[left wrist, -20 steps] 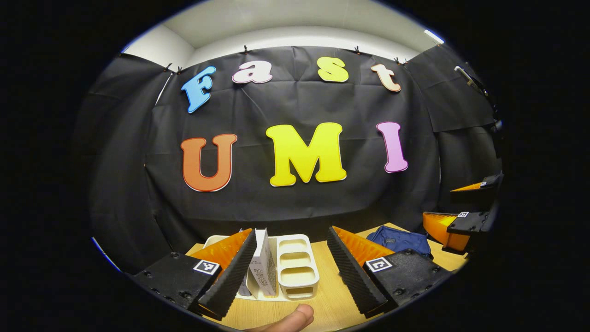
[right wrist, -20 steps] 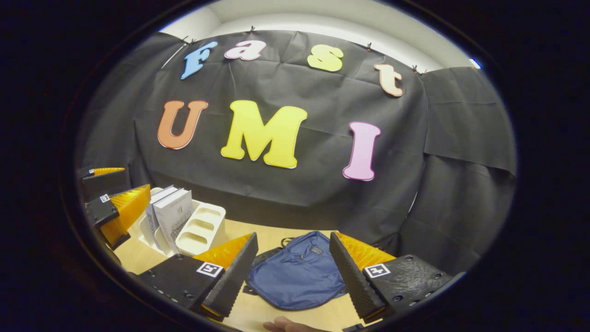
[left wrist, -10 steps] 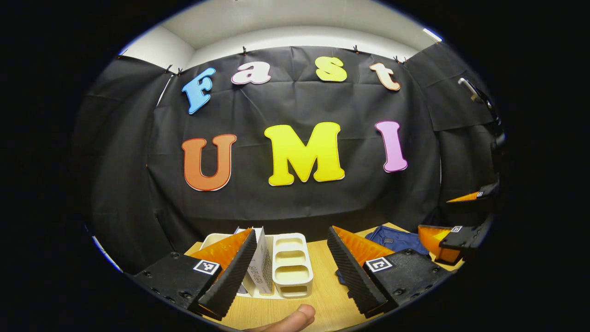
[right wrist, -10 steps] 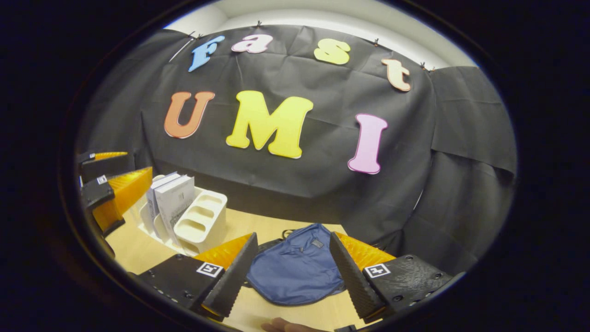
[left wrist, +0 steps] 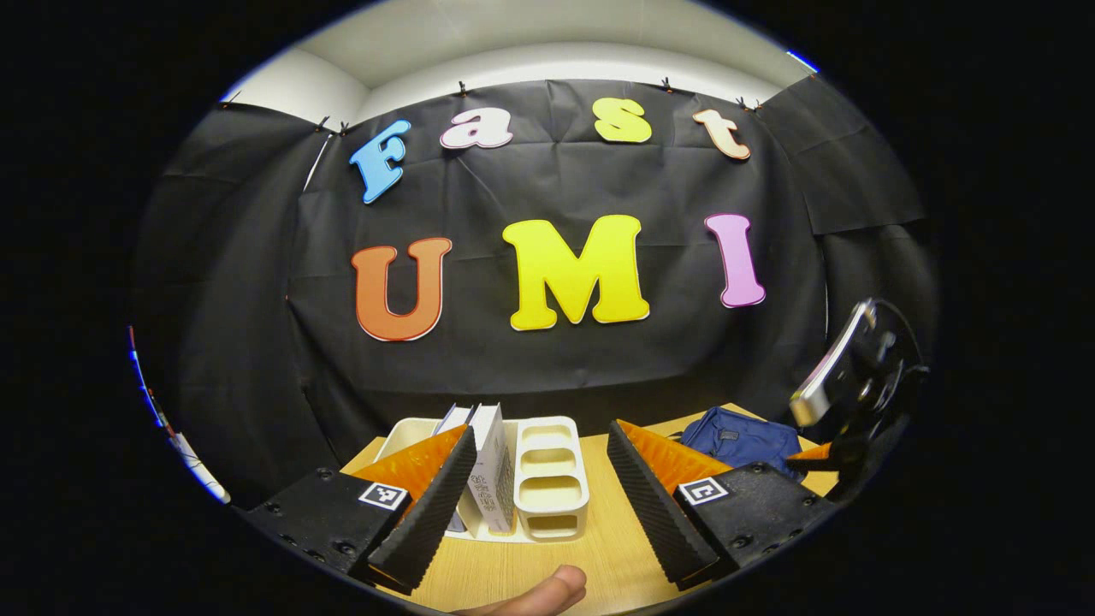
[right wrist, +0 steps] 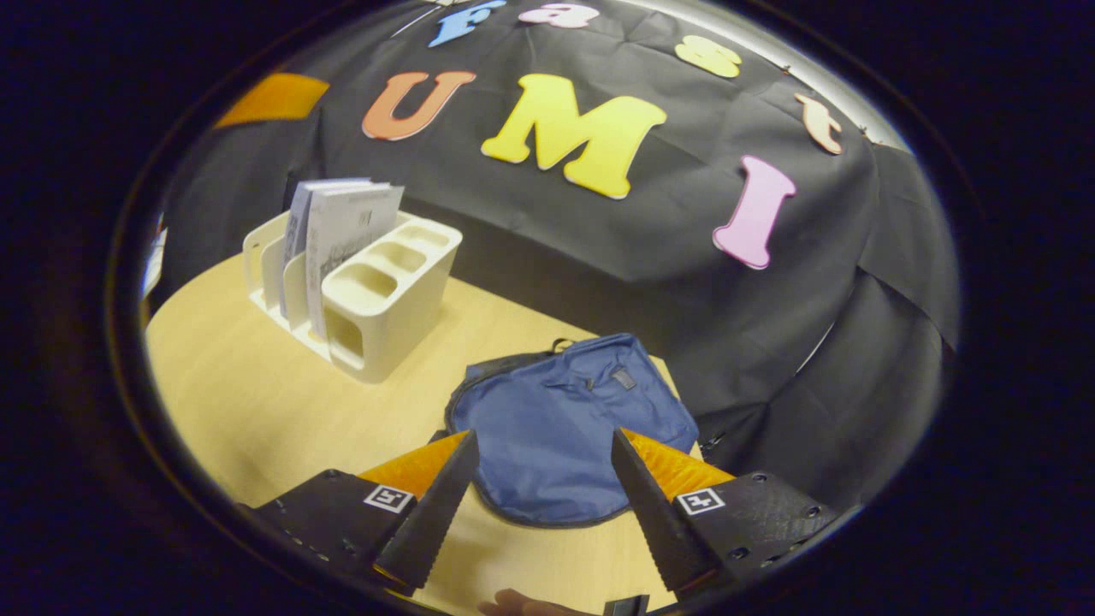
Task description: Open the schoolbag, grab two books from the bookshelf and put them into the schoolbag.
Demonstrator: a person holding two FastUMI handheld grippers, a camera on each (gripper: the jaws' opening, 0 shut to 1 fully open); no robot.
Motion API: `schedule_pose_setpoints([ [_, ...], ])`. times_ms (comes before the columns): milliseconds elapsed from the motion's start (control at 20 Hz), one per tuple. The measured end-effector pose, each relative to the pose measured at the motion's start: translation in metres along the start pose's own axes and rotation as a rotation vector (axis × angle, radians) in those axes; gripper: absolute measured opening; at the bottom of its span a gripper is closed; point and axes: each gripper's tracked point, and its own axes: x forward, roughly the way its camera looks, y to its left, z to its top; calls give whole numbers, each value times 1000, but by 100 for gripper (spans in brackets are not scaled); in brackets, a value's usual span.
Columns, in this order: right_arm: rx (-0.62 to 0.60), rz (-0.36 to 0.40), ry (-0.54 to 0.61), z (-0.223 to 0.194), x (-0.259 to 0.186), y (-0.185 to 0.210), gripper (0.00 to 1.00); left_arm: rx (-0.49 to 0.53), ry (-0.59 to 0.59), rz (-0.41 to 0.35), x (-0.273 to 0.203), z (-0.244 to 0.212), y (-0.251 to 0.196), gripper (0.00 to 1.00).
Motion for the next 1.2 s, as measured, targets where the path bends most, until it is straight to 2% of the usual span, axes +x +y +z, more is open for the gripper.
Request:
schedule_pose_setpoints([
  [100, -56, 34, 50, -20, 19, 24, 99, 13, 14, 19, -1, -6, 6, 99],
  [150, -96, 56, 82, -30, 31, 38, 96, 24, 22, 30, -2, -8, 11, 99],
  [300, -199, 56, 145, -54, 58, 59, 99, 43, 29, 37, -5, -10, 15, 99],
  [350, -228, 35, 162, -59, 66, 61, 99, 47, 29, 40, -7, -9, 17, 99],
  [400, -247, 24, 181, -64, 73, 62, 95, 48, 31, 41, -7, -10, 18, 99],
  [500, -297, -8, 192, -67, 86, 62, 99, 45, 42, 40, -8, -13, 18, 99],
  [550, -336, -31, 195, -67, 89, 61, 95, 42, 47, 42, -9, -15, 19, 99],
  [650, -385, -69, 187, -60, 96, 56, 94, 37, 57, 42, -9, -17, 18, 99],
  [700, -401, -112, 170, -50, 95, 48, 93, 40, 60, 40, -8, -18, 17, 99],
  [800, -412, -137, 159, -39, 100, 45, 93, 43, 55, 40, -8, -16, 18, 99],
  [850, -426, -143, 179, -41, 104, 43, 99, 46, 54, 41, -7, -16, 18, 99],
  [950, -442, -170, 234, -47, 114, 40, 91, 49, 57, 40, -5, -18, 17, 99],
  [1000, -444, -170, 238, -46, 118, 43, 97, 49, 56, 39, -5, -17, 17, 99],
  [1050, -459, -189, 238, -43, 123, 43, 89, 49, 57, 37, -5, -17, 16, 99],
  [1100, -475, -206, 251, -42, 125, 44, 86, 48, 61, 35, -5, -18, 15, 99],
  [1150, -472, -209, 262, -43, 128, 44, 92, 47, 67, 33, -6, -19, 16, 99],
  [1200, -458, -210, 280, -45, 129, 45, 87, 46, 71, 32, -6, -20, 15, 99],
])
